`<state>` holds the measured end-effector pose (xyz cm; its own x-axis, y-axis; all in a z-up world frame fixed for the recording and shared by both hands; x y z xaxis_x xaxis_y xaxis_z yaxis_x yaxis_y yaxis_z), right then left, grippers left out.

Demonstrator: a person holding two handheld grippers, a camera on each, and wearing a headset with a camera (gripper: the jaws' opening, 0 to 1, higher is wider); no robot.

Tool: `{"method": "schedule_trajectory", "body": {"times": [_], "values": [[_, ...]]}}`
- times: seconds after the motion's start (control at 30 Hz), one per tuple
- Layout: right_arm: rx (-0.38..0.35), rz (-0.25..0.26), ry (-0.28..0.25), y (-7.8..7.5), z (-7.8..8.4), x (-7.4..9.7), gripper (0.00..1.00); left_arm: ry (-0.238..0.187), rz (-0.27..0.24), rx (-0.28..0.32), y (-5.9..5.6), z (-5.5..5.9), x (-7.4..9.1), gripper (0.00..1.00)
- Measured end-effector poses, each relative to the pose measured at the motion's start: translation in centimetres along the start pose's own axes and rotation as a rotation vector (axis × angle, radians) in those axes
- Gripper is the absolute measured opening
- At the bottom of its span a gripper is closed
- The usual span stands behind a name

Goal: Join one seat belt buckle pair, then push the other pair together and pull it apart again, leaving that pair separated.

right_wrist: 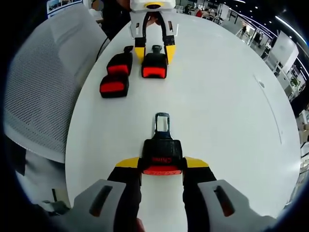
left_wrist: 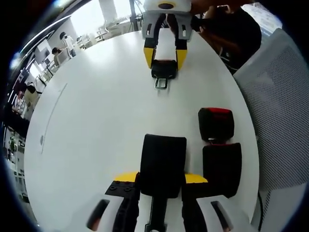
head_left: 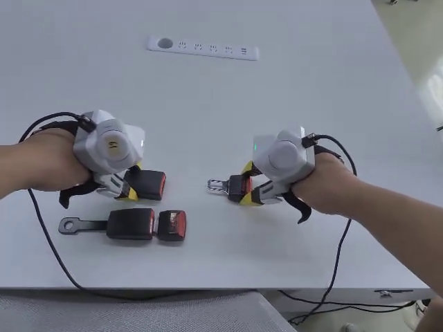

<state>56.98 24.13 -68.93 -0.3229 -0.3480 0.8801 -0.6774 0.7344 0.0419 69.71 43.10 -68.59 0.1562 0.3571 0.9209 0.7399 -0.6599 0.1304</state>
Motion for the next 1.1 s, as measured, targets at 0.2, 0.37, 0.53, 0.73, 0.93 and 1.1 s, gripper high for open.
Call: {"method": "schedule_trajectory", "body": {"times": [0.2,0.37,0.53,0.73,0.93,1.1], "values": [[0.006,-0.009,0.004,0.0,0.0,0.0,0.31,0.025,0.004,0.008,-0.1,-0.1,0.0,0.33],[0.017,-0.01,0.018,0.0,-0.2,0.0,0.31,0.029,0.002,0.013,-0.2,-0.1,0.0,0.33],[-0.011,-0.015,-0.004,0.3,-0.9,-0.3,0.31,0.026,-0.004,0.02,-0.3,-0.1,0.0,0.33],[0.006,-0.026,-0.019,1.2,-2.5,-1.2,0.31,0.034,-0.005,0.027,-0.3,-0.1,0.0,0.33],[0.018,-0.024,-0.041,1.7,-4.3,-2.4,0.31,0.035,-0.002,0.03,-0.3,-0.1,0.0,0.33],[0.002,-0.015,-0.065,1.9,-5.5,-3.1,0.31,0.033,0.0,0.039,-0.3,-0.1,0.0,0.33]]}}
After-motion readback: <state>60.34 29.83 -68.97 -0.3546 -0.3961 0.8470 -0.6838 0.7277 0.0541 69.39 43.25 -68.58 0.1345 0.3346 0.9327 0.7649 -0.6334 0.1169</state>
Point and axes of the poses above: the centre of the closed fingertips' face, and the gripper's own axes: x roughly backward along the fingers, y roughly to its left, z roughly out of its underside, the point moved 6 cm from there along x, roughly backward along the fingers, and after that the axes turned 12 degrees about -x, right-handed, at the moved point
